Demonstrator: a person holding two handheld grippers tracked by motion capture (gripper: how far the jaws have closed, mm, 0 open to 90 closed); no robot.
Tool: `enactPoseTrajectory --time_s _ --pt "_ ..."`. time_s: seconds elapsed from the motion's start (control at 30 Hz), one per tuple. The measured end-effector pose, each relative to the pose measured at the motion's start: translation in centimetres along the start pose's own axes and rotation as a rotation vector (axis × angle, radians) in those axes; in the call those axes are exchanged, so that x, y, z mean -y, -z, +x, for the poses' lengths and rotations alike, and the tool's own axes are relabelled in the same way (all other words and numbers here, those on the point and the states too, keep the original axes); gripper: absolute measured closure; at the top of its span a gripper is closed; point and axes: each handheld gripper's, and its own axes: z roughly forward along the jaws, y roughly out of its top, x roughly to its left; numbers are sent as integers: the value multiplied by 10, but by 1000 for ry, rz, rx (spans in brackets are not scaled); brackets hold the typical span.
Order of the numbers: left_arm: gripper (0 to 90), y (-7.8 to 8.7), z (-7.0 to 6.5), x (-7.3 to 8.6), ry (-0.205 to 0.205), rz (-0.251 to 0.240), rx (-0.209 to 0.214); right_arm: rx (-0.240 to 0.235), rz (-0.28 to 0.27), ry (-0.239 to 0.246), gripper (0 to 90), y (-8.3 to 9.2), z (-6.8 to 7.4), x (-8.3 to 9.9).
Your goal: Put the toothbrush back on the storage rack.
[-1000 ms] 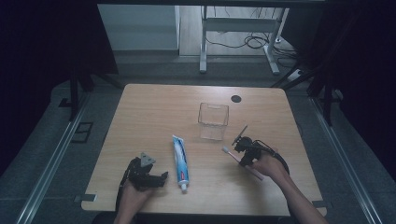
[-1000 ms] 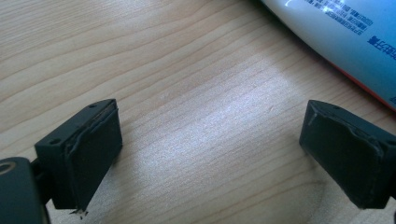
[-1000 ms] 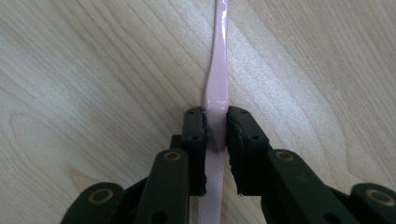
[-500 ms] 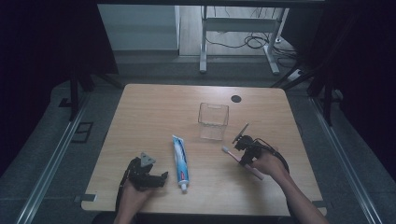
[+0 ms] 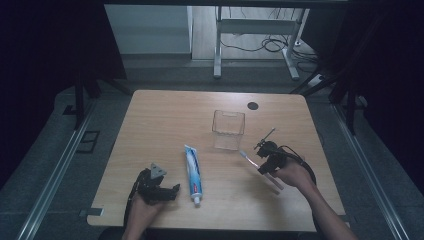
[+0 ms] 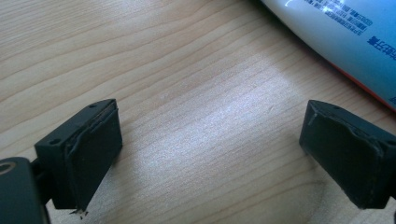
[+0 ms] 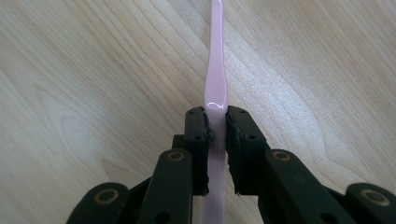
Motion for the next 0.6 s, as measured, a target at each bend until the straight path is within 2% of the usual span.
enactPoseTrajectory --time_s 0.6 --pt "56 0 0 0 -2 0 0 -19 -121 -8 779 38 0 1"
